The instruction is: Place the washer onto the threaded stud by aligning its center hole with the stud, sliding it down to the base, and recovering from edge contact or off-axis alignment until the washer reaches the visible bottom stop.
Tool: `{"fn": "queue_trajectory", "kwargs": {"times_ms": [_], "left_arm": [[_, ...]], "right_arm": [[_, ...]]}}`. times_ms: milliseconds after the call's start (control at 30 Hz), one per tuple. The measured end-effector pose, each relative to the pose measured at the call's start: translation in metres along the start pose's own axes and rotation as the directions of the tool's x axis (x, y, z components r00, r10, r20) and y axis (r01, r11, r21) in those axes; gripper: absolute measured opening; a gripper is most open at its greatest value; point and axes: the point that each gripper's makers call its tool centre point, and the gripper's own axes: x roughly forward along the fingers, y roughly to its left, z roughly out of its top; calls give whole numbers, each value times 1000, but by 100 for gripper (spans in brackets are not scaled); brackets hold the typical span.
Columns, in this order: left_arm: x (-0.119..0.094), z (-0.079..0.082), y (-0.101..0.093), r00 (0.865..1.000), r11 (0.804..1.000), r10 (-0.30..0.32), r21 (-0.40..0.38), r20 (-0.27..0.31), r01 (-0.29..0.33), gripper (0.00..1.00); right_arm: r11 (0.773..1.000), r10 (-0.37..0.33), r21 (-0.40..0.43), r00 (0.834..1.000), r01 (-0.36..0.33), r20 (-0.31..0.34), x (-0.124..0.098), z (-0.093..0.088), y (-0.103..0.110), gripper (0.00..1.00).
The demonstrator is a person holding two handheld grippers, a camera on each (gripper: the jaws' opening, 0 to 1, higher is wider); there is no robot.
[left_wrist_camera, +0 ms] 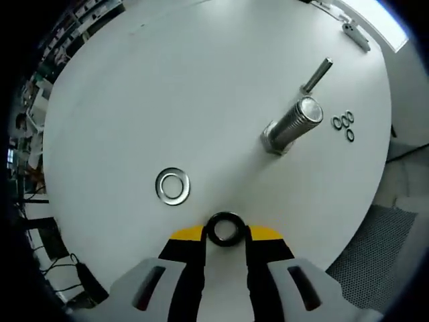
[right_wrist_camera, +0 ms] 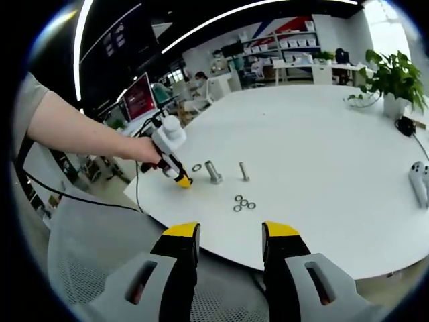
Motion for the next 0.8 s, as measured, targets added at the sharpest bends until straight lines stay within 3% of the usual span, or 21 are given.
{"fn": "queue_trajectory", "kwargs": {"times_ms": [300, 633, 800], "left_arm": [[0, -1, -1, 999, 1000, 8, -24, 45, -7, 19], [-2, -11, -6, 1000, 999, -22, 34, 16, 21, 19], [-3, -13, -2, 1000, 999, -24, 23, 8, 23, 19]], "right_arm": [[1000, -3, -2, 1000, 3, -1, 0, 0, 0, 39], [1000, -3, -5, 1000, 3, 0, 0, 0, -1, 39], [1000, -5, -4, 1000, 5, -4, 0, 0, -2, 39]]}}
